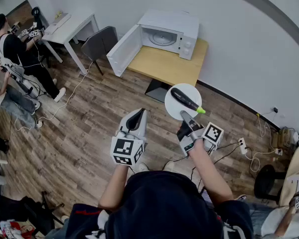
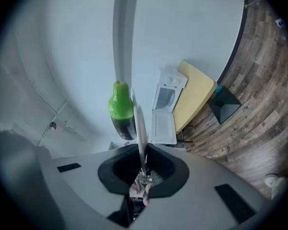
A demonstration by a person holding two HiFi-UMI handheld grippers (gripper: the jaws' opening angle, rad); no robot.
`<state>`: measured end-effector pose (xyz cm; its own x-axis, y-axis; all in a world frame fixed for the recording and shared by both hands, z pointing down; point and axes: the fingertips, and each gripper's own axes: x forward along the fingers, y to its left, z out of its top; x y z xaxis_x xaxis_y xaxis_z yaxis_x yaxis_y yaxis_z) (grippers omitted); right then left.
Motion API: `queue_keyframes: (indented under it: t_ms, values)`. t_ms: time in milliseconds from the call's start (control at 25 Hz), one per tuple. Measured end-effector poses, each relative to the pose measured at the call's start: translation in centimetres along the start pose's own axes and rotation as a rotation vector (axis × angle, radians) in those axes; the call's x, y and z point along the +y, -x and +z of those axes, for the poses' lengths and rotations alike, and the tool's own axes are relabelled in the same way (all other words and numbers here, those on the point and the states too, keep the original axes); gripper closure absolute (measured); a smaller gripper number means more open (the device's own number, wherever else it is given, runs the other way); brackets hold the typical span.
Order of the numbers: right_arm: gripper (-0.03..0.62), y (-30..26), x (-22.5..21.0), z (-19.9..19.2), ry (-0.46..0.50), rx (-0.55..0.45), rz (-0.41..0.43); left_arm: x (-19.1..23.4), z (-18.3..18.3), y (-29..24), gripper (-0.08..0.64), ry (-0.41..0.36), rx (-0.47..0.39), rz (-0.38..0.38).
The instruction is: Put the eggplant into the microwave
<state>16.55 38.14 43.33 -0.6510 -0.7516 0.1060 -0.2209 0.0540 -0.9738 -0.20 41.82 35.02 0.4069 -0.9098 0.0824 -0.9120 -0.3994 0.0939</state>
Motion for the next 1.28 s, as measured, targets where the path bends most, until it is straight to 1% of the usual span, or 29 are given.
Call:
queue_keyframes:
  t_ms: [320,600,760,1120,1280]
  values:
    - [0.565,-0.1,-0.7,-0.2,-0.040,0.005,-0.013,0.0,0.0,0.1,0.546,-0.002,0.002,0.006]
    - [0.565,-0.2,-1.9,0.3,-0.074,0.024,-0.026,-0.6,-0.9,-0.6,0.546,0.008,0.018,0.025]
    - [0.565,0.3,-2.8,1.6,-0.111,0.034,-0.020,-2.1,-1.4,-1.5,0.546,0.008,0.031,0.041]
    - [0.565,1.4,-4.7,4.2,-0.110,0.098,-0.003,-6.0,-3.4,-3.3,0.546,0.006,0.058,0.080]
    - [0.565,1.3,-5.0,5.0,-0.122,0.111,0.006,-6.8,-3.5,-4.0,0.546,0.004,0.066,0.086]
